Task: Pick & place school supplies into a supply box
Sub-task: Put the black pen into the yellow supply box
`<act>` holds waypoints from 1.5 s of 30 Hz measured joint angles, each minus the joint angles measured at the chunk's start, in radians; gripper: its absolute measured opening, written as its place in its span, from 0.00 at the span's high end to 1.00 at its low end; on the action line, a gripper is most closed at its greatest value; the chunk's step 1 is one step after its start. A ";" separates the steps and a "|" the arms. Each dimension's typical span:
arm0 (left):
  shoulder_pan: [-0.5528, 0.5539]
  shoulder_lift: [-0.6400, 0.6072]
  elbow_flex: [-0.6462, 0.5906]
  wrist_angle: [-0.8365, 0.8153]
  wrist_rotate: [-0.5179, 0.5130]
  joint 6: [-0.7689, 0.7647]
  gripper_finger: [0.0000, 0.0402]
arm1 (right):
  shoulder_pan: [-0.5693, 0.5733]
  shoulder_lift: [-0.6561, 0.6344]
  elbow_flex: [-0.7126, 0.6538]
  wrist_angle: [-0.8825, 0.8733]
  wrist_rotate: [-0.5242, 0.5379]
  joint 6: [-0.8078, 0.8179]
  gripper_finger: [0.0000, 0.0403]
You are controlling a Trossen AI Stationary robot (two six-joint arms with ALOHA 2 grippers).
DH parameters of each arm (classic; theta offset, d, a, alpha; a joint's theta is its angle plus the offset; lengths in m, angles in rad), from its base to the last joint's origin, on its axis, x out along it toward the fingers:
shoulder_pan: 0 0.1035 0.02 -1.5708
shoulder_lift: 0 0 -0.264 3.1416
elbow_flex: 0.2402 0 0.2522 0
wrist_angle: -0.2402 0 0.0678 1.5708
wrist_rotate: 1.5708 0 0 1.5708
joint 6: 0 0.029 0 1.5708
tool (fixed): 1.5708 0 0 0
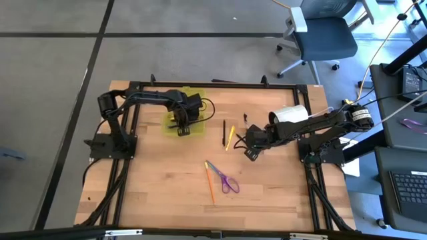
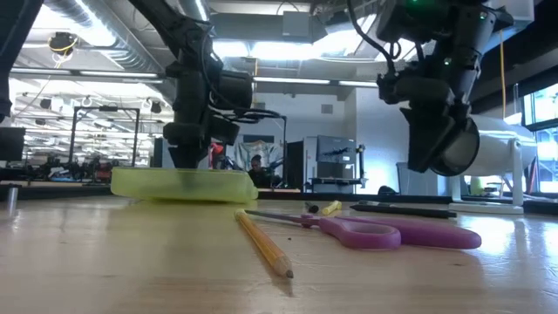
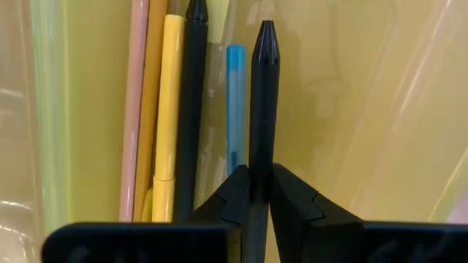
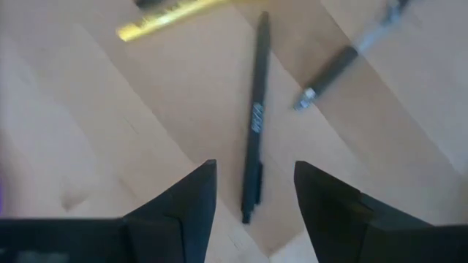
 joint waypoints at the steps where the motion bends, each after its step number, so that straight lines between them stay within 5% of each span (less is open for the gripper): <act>1: 0.000 0.000 0.000 0.001 0.000 0.000 0.92 | 0.000 0.000 -0.001 -0.011 0.000 0.017 0.54; 23: -0.018 -0.003 0.000 -0.002 0.001 -0.029 0.75 | 0.000 0.001 -0.181 0.205 -0.052 -0.004 0.54; 32: -0.025 -0.108 0.000 0.012 0.002 -0.095 0.73 | 0.000 0.000 -0.263 0.288 -0.047 -0.026 0.54; 45: -0.056 -0.245 0.000 0.103 0.003 -0.210 0.74 | 0.000 -0.003 -0.301 0.332 -0.040 -0.198 0.74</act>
